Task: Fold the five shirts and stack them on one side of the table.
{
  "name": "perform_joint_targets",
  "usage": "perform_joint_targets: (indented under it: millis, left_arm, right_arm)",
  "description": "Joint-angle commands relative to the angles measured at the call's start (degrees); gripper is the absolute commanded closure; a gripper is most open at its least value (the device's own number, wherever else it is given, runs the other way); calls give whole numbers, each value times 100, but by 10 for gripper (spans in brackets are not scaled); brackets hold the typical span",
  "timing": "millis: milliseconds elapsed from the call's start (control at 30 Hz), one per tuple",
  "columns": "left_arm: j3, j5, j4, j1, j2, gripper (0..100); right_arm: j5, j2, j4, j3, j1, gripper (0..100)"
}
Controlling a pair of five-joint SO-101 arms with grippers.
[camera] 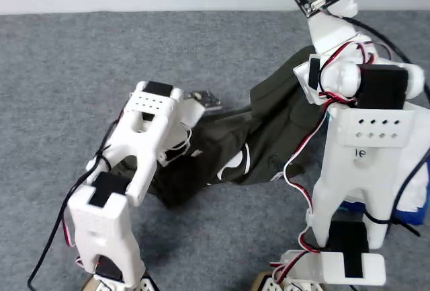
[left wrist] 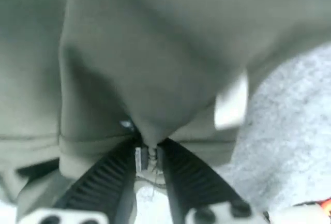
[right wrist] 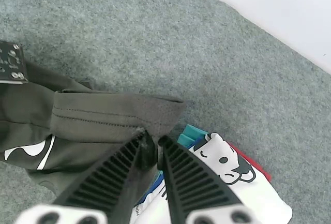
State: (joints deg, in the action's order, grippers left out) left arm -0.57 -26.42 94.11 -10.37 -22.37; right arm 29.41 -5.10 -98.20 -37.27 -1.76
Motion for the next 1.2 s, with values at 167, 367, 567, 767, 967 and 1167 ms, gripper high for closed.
perform_joint_targets:
  millis: [167, 367, 567, 767, 967, 1167]
  left_arm:
    - [541, -44, 651, 545, 2119, 995]
    - [470, -35, 651, 853, 3490, 995]
    - [-136, -35, 651, 835, 3771, 995]
    - [-1270, -70, 571, 422, 3288, 994]
    - [-1033, 70, 633, 308, 3305, 994]
    - [-1024, 79, 642, 202, 3437, 995]
  right_arm:
    - [-53, -198, 163, -158, -40, 988]
    - [-18, -312, 198, -185, -40, 988]
    - [-53, -312, 215, -167, -40, 988]
    - [-53, -303, 189, -158, -40, 988]
    - [-53, -303, 180, -158, -40, 988]
    - [-53, -303, 180, -158, -40, 988]
